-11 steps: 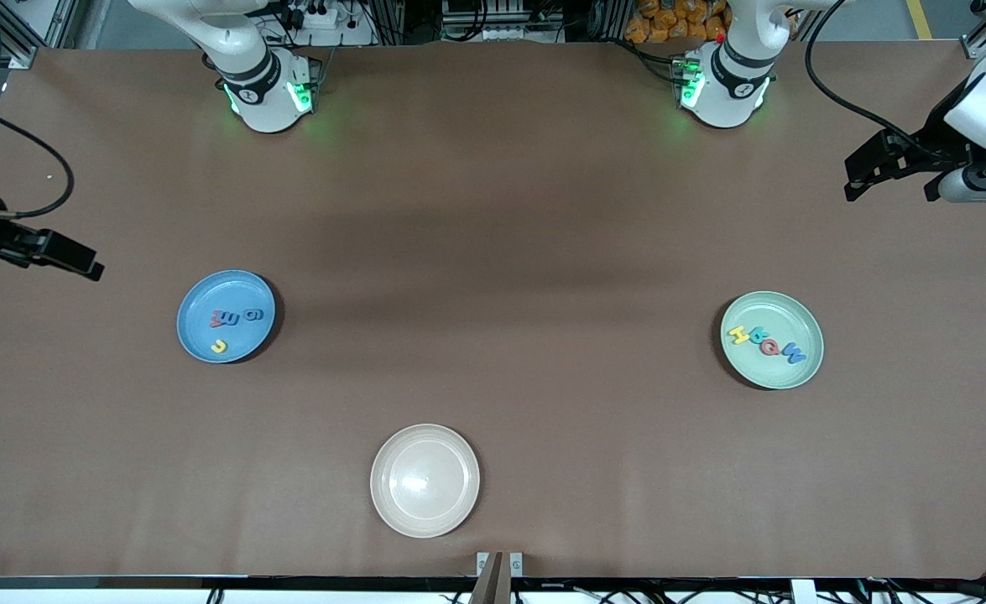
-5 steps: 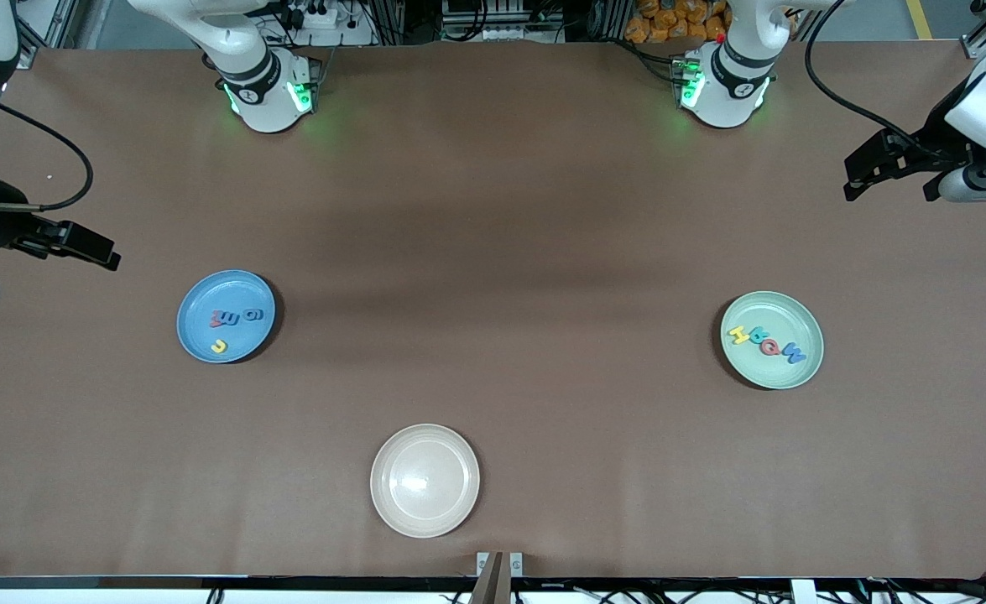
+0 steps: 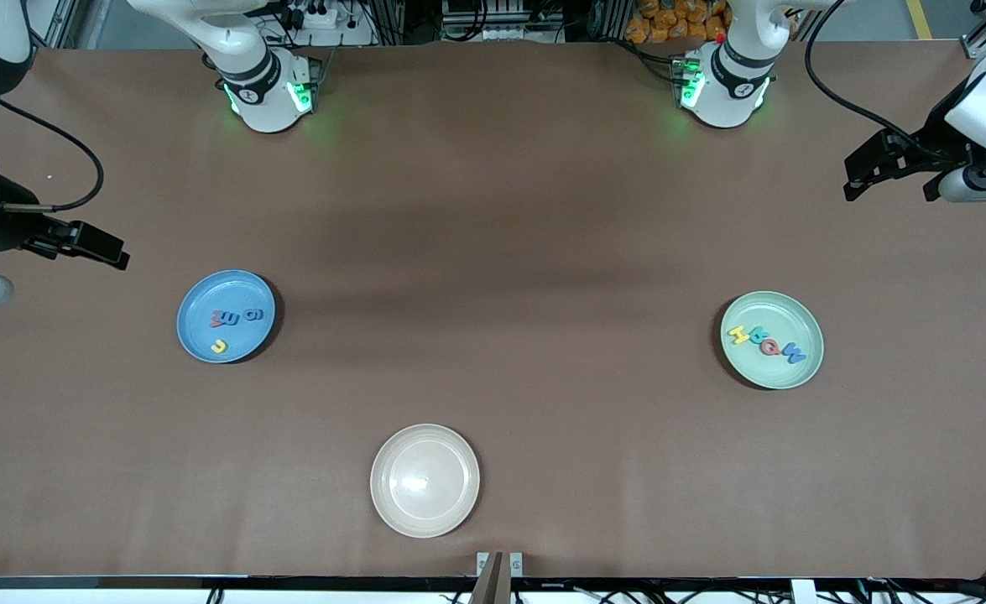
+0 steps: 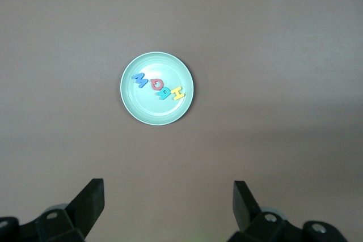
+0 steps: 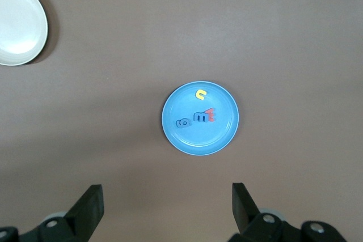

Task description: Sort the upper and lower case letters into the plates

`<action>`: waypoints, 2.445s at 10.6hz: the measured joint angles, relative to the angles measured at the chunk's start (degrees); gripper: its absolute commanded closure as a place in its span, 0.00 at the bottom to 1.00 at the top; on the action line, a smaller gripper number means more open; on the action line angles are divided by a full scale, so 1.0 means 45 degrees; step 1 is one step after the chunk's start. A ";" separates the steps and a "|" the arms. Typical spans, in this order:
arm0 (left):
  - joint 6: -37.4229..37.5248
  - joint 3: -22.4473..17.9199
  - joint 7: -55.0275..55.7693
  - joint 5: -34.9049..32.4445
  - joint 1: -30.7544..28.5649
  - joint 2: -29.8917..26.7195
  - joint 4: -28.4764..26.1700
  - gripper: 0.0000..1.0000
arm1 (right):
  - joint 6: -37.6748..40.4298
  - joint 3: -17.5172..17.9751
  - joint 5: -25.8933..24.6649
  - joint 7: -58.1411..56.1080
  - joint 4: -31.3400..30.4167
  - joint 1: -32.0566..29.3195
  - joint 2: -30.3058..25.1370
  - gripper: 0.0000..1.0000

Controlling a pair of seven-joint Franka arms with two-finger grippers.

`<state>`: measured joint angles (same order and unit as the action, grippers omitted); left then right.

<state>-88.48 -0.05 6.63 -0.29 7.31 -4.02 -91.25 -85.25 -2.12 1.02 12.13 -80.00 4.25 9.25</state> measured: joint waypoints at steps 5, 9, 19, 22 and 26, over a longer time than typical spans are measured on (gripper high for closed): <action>0.0000 0.0000 0.0000 0.0000 0.0000 0.0000 0.0000 0.00 | -0.0028 0.0000 0.0000 -0.0001 -0.0031 0.0000 0.0000 0.00; 0.0000 0.0079 0.0000 0.0001 0.0004 -0.0006 0.0000 0.00 | -0.0071 0.0000 0.0000 -0.0001 -0.0035 0.0001 0.0000 0.00; 0.0000 0.0083 0.0000 0.0012 0.0004 -0.0008 0.0000 0.00 | -0.0143 0.0281 0.0005 -0.0025 -0.0038 0.0214 -0.0026 0.00; 0.0000 0.0085 0.0000 0.0012 0.0004 -0.0008 0.0000 0.00 | 0.0099 0.0489 0.0005 -0.0025 -0.0290 0.0278 -0.0381 0.00; 0.0000 0.0102 0.0000 0.0012 0.0008 -0.0002 0.0000 0.00 | -0.0006 0.0489 0.0004 -0.0025 -0.0805 0.0278 -0.0770 0.00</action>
<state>-88.47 0.41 6.63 -0.24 7.35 -4.02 -91.25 -85.28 0.08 1.03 12.01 -83.62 5.50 5.78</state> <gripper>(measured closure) 0.000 0.000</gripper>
